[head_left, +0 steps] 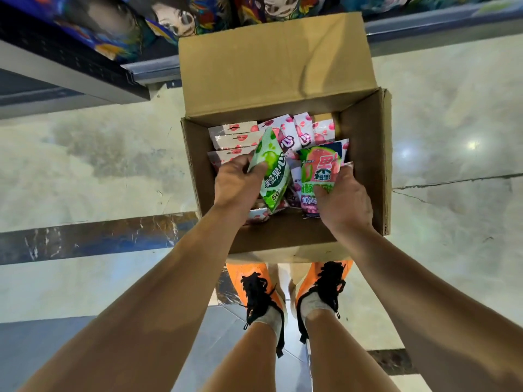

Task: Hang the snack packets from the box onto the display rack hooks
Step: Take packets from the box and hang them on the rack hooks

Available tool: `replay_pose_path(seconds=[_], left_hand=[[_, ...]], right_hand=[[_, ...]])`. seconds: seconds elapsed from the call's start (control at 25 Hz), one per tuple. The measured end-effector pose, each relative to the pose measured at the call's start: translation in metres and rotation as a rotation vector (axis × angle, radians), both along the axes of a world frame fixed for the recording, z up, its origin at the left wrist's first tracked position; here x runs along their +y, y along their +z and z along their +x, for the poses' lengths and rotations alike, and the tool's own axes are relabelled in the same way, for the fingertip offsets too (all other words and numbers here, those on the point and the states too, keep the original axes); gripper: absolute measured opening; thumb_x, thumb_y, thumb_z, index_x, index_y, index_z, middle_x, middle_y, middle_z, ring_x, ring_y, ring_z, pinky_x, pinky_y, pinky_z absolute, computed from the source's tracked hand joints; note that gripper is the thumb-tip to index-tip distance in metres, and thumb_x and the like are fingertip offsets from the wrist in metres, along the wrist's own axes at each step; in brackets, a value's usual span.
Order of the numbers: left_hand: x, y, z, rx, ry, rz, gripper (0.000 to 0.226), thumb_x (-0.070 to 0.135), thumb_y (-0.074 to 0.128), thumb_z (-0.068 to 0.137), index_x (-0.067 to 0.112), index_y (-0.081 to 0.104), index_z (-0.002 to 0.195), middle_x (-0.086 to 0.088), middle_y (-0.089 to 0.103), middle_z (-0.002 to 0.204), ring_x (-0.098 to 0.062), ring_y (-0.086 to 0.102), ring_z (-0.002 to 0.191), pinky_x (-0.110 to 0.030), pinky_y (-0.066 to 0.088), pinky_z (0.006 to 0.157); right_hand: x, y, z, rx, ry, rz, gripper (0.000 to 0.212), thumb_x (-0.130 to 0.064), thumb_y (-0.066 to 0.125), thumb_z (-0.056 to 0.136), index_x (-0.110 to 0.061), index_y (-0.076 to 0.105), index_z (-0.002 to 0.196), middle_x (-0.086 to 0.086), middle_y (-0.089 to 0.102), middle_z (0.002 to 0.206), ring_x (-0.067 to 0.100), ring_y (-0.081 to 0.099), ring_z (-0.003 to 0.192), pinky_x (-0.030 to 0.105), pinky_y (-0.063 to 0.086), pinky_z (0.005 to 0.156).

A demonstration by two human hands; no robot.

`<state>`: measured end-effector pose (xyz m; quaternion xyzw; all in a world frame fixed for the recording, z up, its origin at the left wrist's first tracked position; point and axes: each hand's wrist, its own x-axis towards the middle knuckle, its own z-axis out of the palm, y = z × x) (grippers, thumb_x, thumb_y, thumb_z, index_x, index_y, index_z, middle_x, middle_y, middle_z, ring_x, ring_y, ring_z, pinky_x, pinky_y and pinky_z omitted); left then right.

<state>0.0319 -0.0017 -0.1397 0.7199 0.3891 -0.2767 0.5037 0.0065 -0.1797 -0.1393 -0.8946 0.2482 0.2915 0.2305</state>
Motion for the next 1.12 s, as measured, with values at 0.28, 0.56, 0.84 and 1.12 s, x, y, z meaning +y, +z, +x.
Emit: replay_pose_path(seconds=[0.28,0.56,0.84,1.12], left_hand=[[0.014,0.101,0.021,-0.191,0.181,-0.171,0.009,0.019,0.071,0.099,0.019,0.077,0.106,-0.002,0.081,0.104,-0.016,0.079,0.095,-0.043,0.064,0.089],[0.041,0.273,0.052,-0.444,0.134,-0.166,0.009,0.013,0.067,0.101,0.014,0.075,0.105,-0.001,0.080,0.094,-0.011,0.077,0.086,-0.033,0.064,0.081],[0.068,0.499,0.078,-0.660,0.115,-0.155,0.008,0.017,0.072,0.098,0.025,0.074,0.099,0.015,0.079,0.080,-0.002,0.073,0.074,-0.018,0.054,0.061],[0.094,0.720,0.078,-0.952,0.131,-0.051,0.033,0.057,0.075,0.081,0.031,0.075,0.101,0.000,0.080,0.097,-0.033,0.074,0.101,-0.066,0.059,0.082]], right_hand=[[-0.016,0.102,0.027,-0.217,-0.138,0.257,0.033,-0.026,0.065,0.097,-0.016,0.055,0.127,-0.005,0.063,0.104,0.013,0.063,0.091,0.014,0.043,0.069],[-0.033,0.265,0.078,-0.474,-0.113,0.418,0.029,-0.020,0.067,0.095,-0.025,0.057,0.121,-0.011,0.070,0.107,0.014,0.066,0.100,0.035,0.054,0.089],[-0.007,0.500,0.110,-0.638,-0.027,0.574,0.034,-0.007,0.067,0.093,-0.033,0.057,0.113,-0.027,0.064,0.101,-0.022,0.058,0.088,0.002,0.043,0.074],[0.022,0.716,0.105,-0.837,0.030,0.668,0.034,-0.012,0.067,0.094,-0.031,0.055,0.119,-0.025,0.062,0.104,-0.018,0.057,0.087,0.002,0.040,0.076]])
